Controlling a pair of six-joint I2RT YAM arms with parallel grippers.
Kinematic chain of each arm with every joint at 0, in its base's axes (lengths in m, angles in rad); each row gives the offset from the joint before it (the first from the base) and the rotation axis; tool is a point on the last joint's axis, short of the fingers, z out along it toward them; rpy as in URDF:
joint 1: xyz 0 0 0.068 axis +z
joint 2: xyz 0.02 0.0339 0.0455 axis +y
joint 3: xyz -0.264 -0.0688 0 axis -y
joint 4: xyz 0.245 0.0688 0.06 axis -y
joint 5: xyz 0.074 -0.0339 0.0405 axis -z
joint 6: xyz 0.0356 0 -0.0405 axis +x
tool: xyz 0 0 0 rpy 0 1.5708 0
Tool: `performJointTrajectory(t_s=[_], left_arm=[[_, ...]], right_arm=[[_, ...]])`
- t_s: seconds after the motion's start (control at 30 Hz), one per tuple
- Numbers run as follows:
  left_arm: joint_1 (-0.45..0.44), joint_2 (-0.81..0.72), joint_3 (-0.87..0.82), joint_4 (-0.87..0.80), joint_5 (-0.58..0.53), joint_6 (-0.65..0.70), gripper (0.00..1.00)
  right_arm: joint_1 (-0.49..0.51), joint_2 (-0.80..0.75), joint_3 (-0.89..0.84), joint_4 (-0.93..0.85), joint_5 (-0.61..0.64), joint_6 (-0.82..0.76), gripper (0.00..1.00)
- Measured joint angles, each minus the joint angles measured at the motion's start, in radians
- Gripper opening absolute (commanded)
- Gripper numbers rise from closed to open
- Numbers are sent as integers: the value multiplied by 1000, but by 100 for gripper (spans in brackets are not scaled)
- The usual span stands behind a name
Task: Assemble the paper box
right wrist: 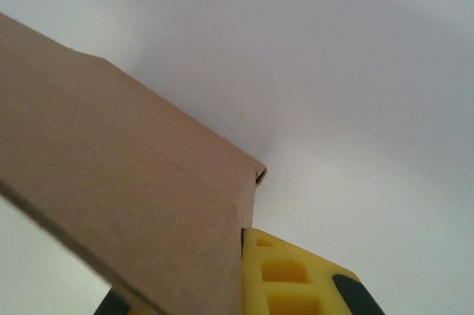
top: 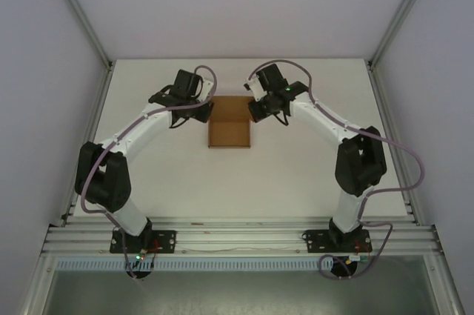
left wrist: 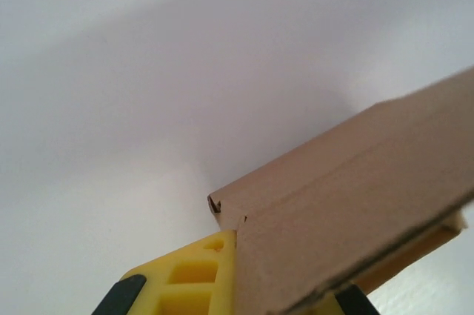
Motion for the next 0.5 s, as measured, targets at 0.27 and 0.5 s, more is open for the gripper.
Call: performJointTrajectory(t_s=[0.27,0.5], left_arm=[[-46,64,-18,130,-84,-321,0],[-86,135,-17,177,-183,-451,0]], right_arm=[[31,-11,-108,186,132,346,0],[40,44,-109,246,217,508,0]])
